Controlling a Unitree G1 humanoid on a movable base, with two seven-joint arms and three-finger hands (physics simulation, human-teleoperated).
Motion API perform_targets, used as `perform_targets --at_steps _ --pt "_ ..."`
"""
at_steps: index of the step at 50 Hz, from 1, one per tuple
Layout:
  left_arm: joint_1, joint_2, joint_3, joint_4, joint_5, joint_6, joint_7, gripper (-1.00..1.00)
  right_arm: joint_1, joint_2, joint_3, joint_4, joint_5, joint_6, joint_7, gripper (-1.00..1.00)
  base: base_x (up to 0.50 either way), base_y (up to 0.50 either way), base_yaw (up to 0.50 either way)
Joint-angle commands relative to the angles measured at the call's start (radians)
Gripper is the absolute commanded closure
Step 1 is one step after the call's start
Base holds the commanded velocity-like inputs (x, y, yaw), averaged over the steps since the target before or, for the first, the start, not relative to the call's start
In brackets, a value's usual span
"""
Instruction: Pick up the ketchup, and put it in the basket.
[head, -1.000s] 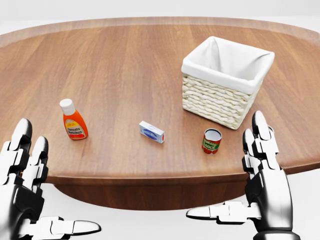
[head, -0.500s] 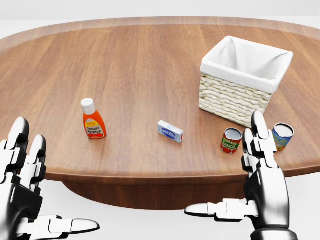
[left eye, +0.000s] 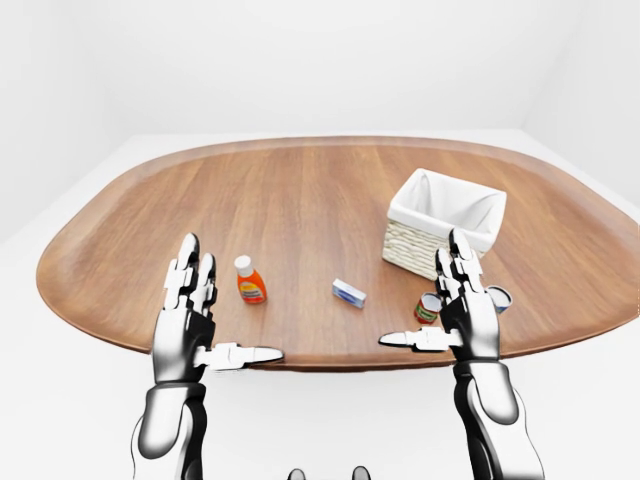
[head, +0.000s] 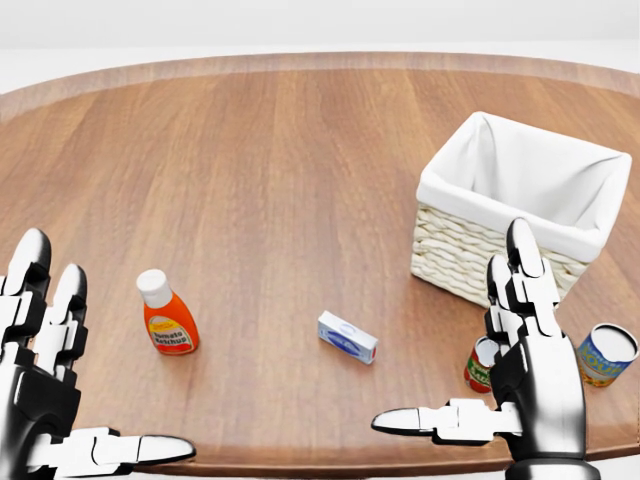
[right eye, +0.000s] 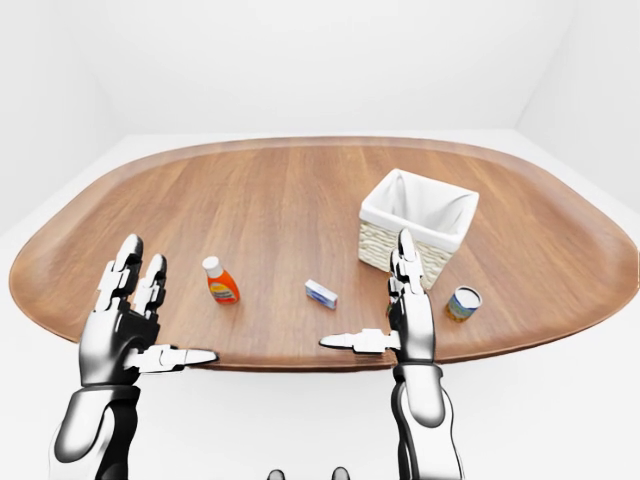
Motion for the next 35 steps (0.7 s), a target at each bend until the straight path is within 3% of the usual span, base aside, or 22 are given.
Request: perform_targets --at_steps 1,35 --pt "-0.003 -0.001 0.003 0.002 0.001 0.000 -0.002 -1.00 0.000 0.000 -0.001 -0.003 0.004 0.000 0.001 -1.00 0.50 0.00 0.00" --pt "0.005 -0.004 0.006 -0.008 -0.003 0.000 -0.005 -1.00 -0.007 0.002 -0.005 0.014 -0.001 0.000 -0.010 -1.00 0.49 0.00 0.00"
